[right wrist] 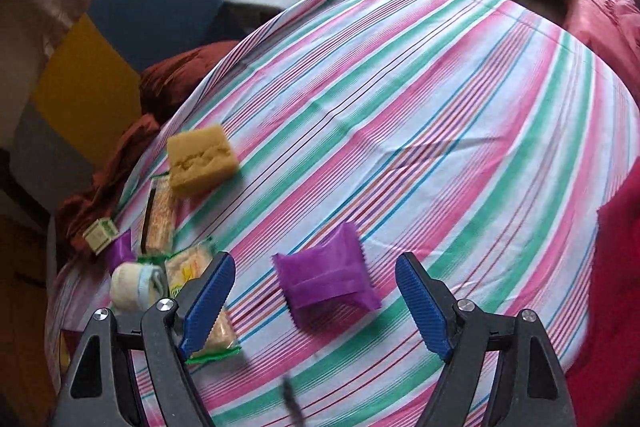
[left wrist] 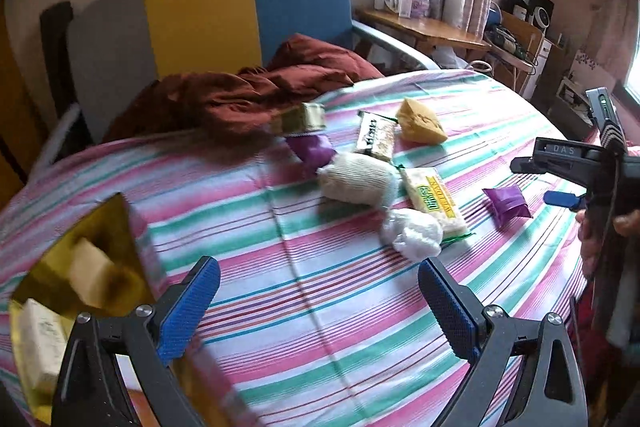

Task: Organize objects
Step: 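Withdraw both grippers from the tray toward the remaining items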

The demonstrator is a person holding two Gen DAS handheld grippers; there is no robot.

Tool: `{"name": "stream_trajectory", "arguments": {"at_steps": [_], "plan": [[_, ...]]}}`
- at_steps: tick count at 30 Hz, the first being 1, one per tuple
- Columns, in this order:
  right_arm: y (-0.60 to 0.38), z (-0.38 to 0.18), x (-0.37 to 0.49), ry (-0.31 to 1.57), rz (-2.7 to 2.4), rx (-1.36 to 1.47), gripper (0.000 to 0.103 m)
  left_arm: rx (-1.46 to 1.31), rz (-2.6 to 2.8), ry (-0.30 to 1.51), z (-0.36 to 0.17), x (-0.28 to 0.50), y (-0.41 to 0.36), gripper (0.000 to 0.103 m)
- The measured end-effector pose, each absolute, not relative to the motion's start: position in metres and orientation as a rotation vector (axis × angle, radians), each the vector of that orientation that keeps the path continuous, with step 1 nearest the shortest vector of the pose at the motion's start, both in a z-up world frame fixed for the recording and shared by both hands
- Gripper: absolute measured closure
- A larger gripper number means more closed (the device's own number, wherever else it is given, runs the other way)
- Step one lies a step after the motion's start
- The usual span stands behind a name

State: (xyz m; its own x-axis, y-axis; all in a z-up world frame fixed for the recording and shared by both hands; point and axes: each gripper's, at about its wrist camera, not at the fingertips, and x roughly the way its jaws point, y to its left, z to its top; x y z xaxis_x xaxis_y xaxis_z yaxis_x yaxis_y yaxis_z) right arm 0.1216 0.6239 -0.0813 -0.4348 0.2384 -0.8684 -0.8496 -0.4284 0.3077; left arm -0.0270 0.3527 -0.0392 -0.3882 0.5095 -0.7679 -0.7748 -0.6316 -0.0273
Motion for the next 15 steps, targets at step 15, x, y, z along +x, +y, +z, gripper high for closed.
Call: {"name": "stream_trajectory", "arguments": {"at_steps": [15], "plan": [[0.629,-0.106,0.095,0.877,1.854,-1.174,0.019,-1.206,1.89,0.283,-0.088,-0.056,0.432,0.016]]}}
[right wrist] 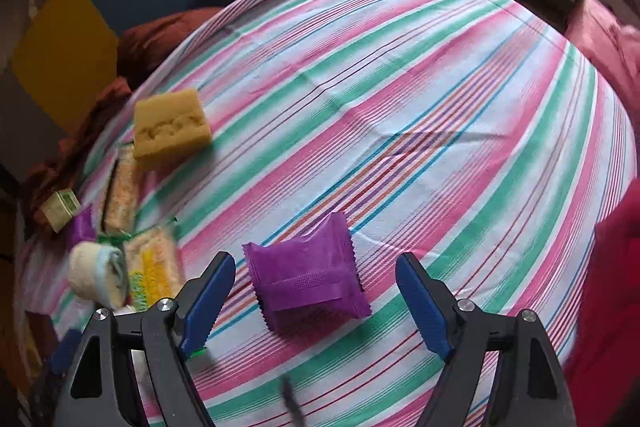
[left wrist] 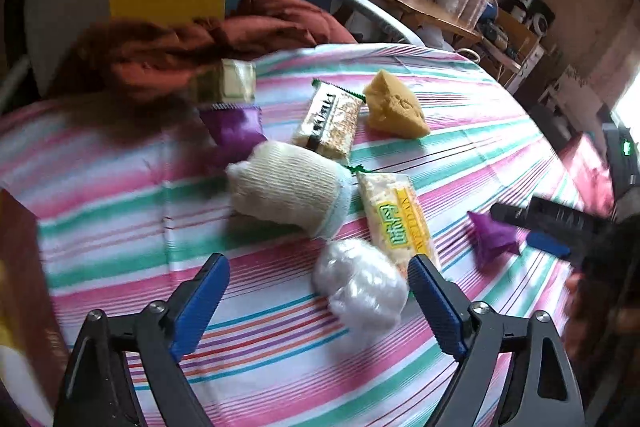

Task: Organize objects
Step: 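Withdraw both grippers from the tray toward the remaining items, then grasp the plastic-wrapped cotton bundle with the left gripper while the right grasps the purple packet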

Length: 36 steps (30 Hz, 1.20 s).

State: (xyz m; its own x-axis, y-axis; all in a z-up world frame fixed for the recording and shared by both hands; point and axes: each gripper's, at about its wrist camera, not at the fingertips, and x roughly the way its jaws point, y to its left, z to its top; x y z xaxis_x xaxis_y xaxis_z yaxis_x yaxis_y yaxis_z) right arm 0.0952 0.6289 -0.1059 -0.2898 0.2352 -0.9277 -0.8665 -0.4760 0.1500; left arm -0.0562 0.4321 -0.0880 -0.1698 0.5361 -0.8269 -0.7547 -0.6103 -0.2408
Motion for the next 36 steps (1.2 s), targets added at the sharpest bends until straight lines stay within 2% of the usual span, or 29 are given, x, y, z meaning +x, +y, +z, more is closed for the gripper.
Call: {"name": "stream_trajectory", "arguments": {"at_steps": [3,5,6,7,8,11,16,28,32,36], "plan": [[0.626,-0.111,0.086,0.819,1.851,-1.225,0.019,-1.267,1.844,0.226,-0.099,-0.062,0.438,0.023],[0.625,-0.116,0.08,0.774,1.844,-1.265,0.021,-1.289,1.818,0.219,-0.108,-0.064,0.441,0.038],[0.625,-0.118,0.077,0.756,1.839,-1.279,0.024,-1.309,1.8,0.21,-0.112,-0.065,0.442,0.04],[0.626,-0.119,0.077,0.747,1.839,-1.29,0.033,-1.321,1.787,0.19,-0.116,-0.066,0.442,0.043],[0.626,-0.12,0.076,0.74,1.839,-1.298,0.045,-1.296,1.803,0.19,-0.115,-0.065,0.441,0.052],[0.624,-0.121,0.074,0.7,1.846,-1.317,0.055,-1.278,1.804,0.213,-0.115,-0.062,0.438,0.061],[0.625,-0.118,0.075,0.698,1.866,-1.299,0.063,-1.247,1.817,0.238,-0.113,-0.053,0.425,0.062],[0.599,-0.091,0.064,0.693,2.164,-1.215,0.063,-1.178,1.873,0.308,-0.115,-0.029,0.391,0.062],[0.592,-0.086,0.056,0.659,2.235,-1.194,0.063,-1.111,1.901,0.428,-0.115,-0.015,0.392,0.065],[0.579,-0.075,0.056,0.612,2.274,-1.185,0.063,-1.085,1.919,0.462,-0.115,-0.009,0.388,0.066]]}}
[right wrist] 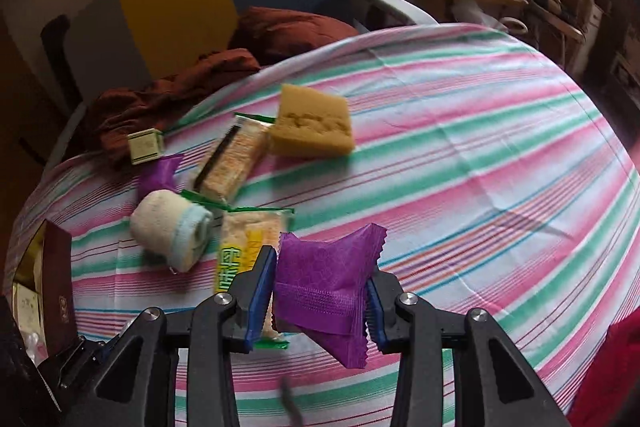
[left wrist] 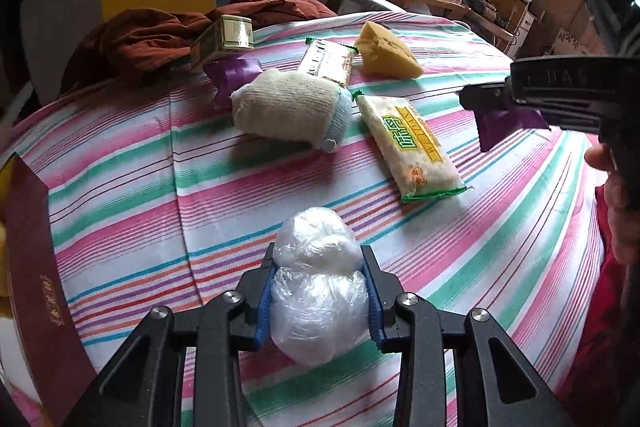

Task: Organize objects
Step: 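Grasp the plastic-wrapped cotton bundle with the left gripper while the right grasps the purple packet, then carry the cotton bundle and purple packet into the gold tray, open both grippers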

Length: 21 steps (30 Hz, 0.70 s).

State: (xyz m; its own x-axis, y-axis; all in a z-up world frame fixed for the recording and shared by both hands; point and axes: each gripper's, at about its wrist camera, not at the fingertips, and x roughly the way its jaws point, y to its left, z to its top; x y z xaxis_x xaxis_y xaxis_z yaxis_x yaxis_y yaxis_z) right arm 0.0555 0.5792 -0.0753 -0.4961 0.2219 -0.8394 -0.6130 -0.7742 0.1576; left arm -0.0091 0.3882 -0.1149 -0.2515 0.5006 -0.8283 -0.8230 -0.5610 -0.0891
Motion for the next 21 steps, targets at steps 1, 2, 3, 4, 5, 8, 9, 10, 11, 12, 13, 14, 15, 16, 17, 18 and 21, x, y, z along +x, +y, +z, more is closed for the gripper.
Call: {"name": "stream_trajectory", "arguments": {"at_steps": [1,2,3,4,5,8,9,10,11,12,13,14,15,16,17,18,21], "plan": [[0.579,-0.075,0.056,0.603,2.279,-1.185,0.063,-1.082,1.92,0.466,-0.115,-0.008,0.387,0.067],[0.58,-0.076,0.054,0.599,2.283,-1.185,0.063,-1.082,1.923,0.468,-0.114,-0.008,0.386,0.067],[0.58,-0.075,0.055,0.6,2.287,-1.18,0.063,-1.087,1.928,0.465,-0.113,-0.008,0.384,0.068],[0.58,-0.074,0.056,0.601,2.29,-1.173,0.063,-1.094,1.93,0.461,-0.111,-0.008,0.383,0.068],[0.579,-0.073,0.056,0.603,2.295,-1.164,0.063,-1.096,1.931,0.458,-0.109,-0.007,0.381,0.068],[0.577,-0.07,0.057,0.599,2.317,-1.147,0.063,-1.06,1.949,0.444,-0.096,-0.001,0.372,0.067],[0.575,-0.068,0.056,0.591,2.33,-1.141,0.063,-1.051,1.951,0.432,-0.091,0.0,0.367,0.067],[0.573,-0.066,0.056,0.585,2.34,-1.136,0.063,-1.039,1.959,0.421,-0.085,0.001,0.363,0.067],[0.57,-0.065,0.056,0.576,2.354,-1.131,0.063,-1.025,1.974,0.415,-0.078,0.002,0.357,0.067],[0.568,-0.063,0.056,0.567,2.364,-1.126,0.063,-1.013,1.987,0.404,-0.071,0.002,0.351,0.067],[0.565,-0.061,0.055,0.555,2.378,-1.121,0.063,-1.007,1.993,0.393,-0.065,0.002,0.346,0.067],[0.563,-0.06,0.055,0.544,2.391,-1.118,0.063,-0.998,2.008,0.382,-0.058,0.001,0.34,0.067],[0.561,-0.058,0.054,0.535,2.4,-1.116,0.063,-0.987,2.03,0.378,-0.052,0.0,0.334,0.067],[0.558,-0.057,0.054,0.525,2.41,-1.115,0.063,-0.969,2.054,0.371,-0.044,-0.001,0.325,0.067],[0.556,-0.056,0.053,0.517,2.42,-1.115,0.063,-0.949,2.074,0.359,-0.037,-0.002,0.316,0.067],[0.554,-0.056,0.053,0.518,2.419,-1.115,0.063,-0.935,2.094,0.352,-0.031,-0.002,0.309,0.067],[0.547,-0.055,0.05,0.495,2.439,-1.127,0.063,-0.89,2.169,0.336,-0.014,-0.006,0.282,0.066]]}}
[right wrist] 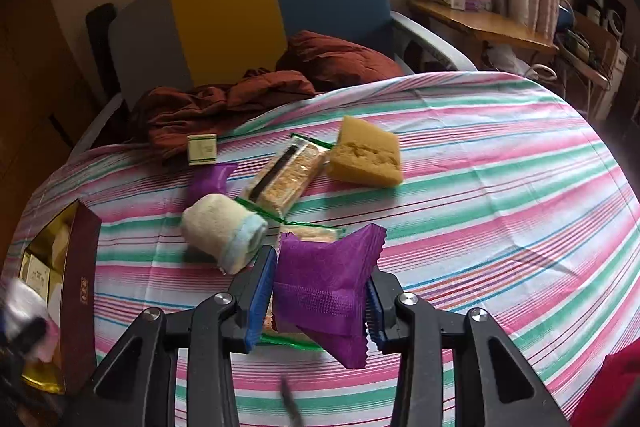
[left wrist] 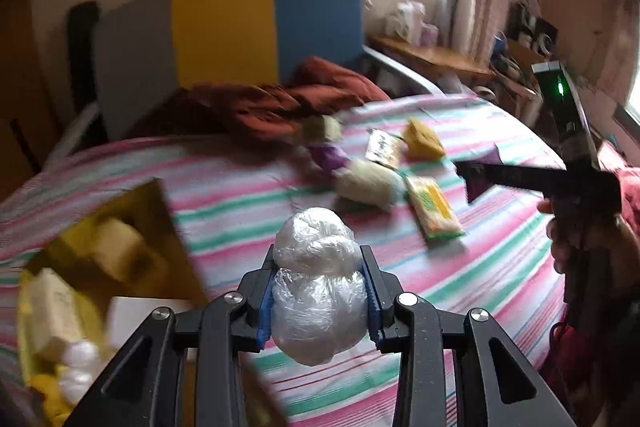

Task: Organize objects
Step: 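Carry the cotton bundle and purple packet into the gold tray, open both grippers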

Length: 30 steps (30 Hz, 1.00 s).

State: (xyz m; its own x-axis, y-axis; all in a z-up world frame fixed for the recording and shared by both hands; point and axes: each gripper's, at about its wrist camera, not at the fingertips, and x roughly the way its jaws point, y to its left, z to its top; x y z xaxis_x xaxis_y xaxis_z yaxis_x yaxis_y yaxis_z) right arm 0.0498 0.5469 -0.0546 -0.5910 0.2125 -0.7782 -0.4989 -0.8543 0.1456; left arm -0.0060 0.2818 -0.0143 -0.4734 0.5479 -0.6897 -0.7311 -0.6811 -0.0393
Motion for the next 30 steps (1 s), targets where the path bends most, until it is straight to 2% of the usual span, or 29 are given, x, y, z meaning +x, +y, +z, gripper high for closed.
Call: {"name": "stream_trajectory", "arguments": {"at_steps": [12,23,30], "plan": [[0.466,-0.032,0.025,0.369,2.601,-1.189,0.063,-0.939,2.38,0.241,-0.006,-0.037,0.178,0.066],[0.318,-0.005,0.001,0.284,2.955,-1.264,0.063,-1.043,2.498,0.022,-0.012,-0.067,0.082,0.066],[0.254,-0.009,-0.005,0.248,3.072,-1.354,0.062,-1.067,2.568,-0.091,-0.008,-0.079,0.032,0.066]]}}
